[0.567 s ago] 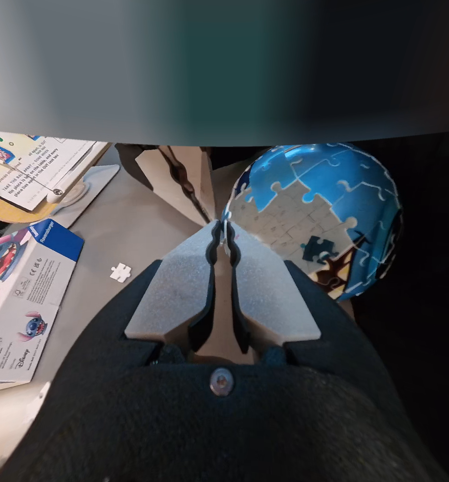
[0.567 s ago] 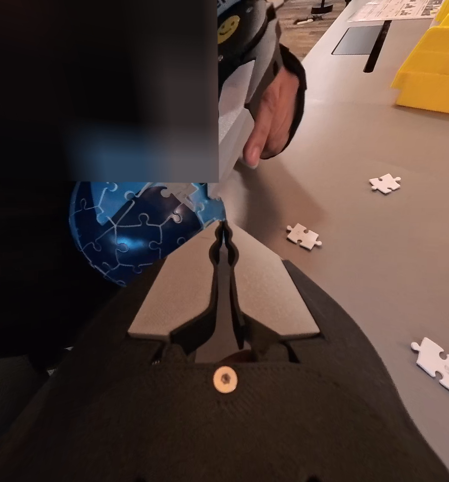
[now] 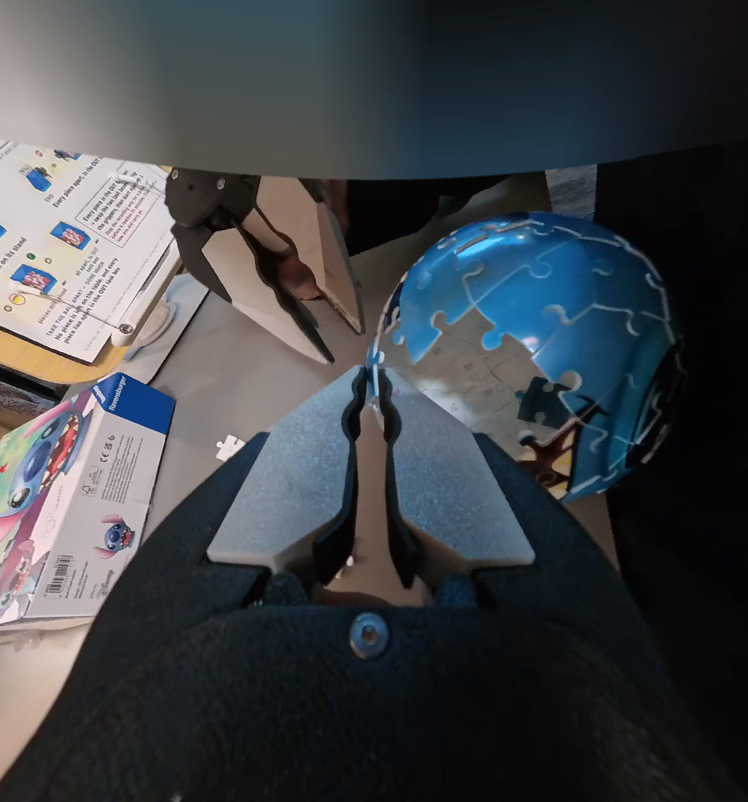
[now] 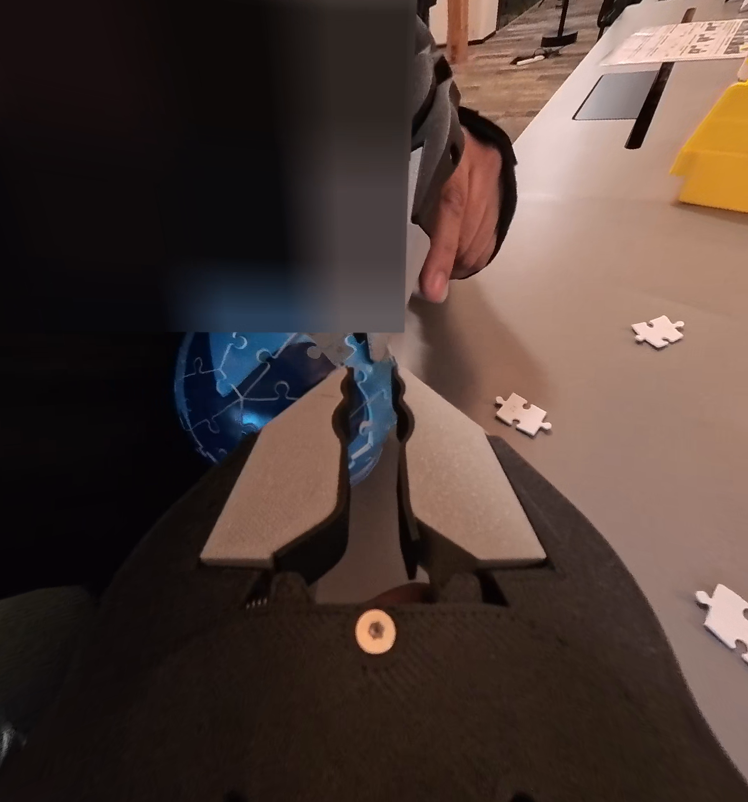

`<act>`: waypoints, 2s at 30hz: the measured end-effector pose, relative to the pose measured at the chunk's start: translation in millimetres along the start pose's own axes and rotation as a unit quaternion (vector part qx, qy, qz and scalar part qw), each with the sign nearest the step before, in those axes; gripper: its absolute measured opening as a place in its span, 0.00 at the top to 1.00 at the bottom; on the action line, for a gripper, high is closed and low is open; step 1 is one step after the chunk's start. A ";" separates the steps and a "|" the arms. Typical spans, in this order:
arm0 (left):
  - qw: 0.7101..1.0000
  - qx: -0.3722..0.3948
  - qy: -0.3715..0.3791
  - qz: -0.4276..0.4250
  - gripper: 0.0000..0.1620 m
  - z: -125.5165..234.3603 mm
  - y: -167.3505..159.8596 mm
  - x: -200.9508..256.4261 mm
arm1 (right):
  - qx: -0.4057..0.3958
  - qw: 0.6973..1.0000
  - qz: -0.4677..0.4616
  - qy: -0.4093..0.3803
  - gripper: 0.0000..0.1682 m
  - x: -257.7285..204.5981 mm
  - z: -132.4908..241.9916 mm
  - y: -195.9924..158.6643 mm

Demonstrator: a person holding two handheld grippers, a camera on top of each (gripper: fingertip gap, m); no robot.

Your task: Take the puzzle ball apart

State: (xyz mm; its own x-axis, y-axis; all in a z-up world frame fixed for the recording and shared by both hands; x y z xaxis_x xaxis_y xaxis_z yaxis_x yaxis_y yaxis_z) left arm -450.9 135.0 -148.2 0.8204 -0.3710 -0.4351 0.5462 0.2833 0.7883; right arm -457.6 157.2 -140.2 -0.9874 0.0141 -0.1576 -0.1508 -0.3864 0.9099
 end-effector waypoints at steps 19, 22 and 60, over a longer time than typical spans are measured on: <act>0.999 -0.007 0.005 -0.040 0.98 -2.8 1.8 3.8 | -0.017 1.000 -0.004 0.016 0.97 3.5 -2.7 -9.7; 0.999 -0.002 0.002 -0.033 0.98 -3.2 2.0 3.6 | -0.010 1.000 -0.010 0.012 1.00 10.8 -3.5 -8.0; 0.999 0.031 -0.021 -0.009 0.97 -3.8 3.2 4.5 | -0.004 0.999 -0.020 0.038 1.00 1.5 -8.5 -19.6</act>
State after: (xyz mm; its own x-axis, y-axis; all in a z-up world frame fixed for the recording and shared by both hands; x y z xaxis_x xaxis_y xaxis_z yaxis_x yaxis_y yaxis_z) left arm -444.9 137.6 -149.3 0.8019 -0.4125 -0.4322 0.5483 0.2207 0.8066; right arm -455.8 157.0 -161.6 -0.9740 -0.0399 -0.2230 -0.1898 -0.3935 0.8995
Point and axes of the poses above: each gripper's, where its closed fingertips meet, z back along the fingers, y out of its top, x = y × z across the jaws, the point moved 1 cm from there along z, back along the fingers, and after that the axes turned 3 degrees about -x, right-handed, at the moved point
